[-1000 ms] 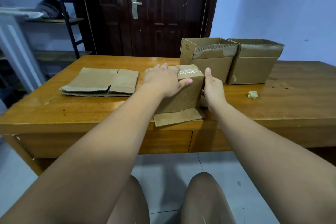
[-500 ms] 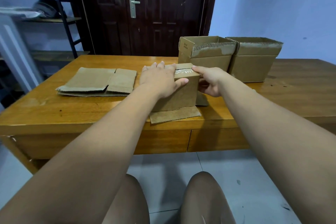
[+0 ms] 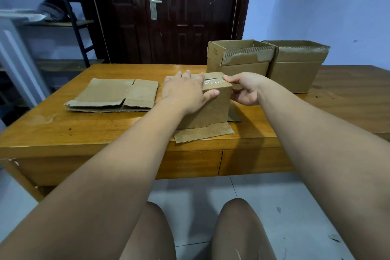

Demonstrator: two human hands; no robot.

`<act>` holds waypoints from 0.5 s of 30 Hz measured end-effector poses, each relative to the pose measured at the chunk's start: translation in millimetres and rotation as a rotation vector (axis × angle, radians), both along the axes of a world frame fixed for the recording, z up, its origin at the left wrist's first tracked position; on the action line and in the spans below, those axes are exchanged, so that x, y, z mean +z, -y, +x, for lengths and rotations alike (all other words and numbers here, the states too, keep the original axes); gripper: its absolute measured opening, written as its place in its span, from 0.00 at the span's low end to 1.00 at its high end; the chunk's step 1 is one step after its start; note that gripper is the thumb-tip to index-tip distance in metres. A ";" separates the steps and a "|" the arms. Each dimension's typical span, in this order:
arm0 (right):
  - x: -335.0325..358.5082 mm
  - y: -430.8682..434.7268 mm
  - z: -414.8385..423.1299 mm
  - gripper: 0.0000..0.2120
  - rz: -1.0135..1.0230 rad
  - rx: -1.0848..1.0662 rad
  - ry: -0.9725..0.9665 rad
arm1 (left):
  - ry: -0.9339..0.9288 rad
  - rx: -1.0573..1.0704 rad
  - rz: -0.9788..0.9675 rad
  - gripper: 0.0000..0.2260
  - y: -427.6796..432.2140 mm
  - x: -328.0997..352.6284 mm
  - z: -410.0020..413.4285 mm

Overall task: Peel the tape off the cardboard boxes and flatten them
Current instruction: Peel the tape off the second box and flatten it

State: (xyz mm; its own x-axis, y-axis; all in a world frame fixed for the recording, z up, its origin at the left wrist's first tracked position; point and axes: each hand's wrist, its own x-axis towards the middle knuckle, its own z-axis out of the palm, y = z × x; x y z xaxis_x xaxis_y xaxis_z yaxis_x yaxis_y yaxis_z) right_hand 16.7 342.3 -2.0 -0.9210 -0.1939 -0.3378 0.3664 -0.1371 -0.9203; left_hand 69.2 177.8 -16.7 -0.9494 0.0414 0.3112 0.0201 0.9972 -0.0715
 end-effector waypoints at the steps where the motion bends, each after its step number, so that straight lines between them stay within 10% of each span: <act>1: -1.2 0.5 0.1 0.10 0.006 0.006 0.009 | -0.001 -0.001 0.005 0.34 0.5 -0.3 0.7; 15: 2.3 -2.0 10.0 0.11 -0.033 -0.003 0.019 | -0.017 -0.011 -0.015 0.34 0.8 -0.4 0.5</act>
State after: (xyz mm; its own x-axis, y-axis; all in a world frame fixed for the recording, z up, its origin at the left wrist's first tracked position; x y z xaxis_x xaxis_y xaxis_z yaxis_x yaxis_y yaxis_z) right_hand 26.8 344.3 0.3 -0.9151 -0.2027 -0.3486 0.3833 -0.1679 -0.9083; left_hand 69.7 177.0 -17.1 -0.9433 0.0566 0.3270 0.0298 0.9958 -0.0864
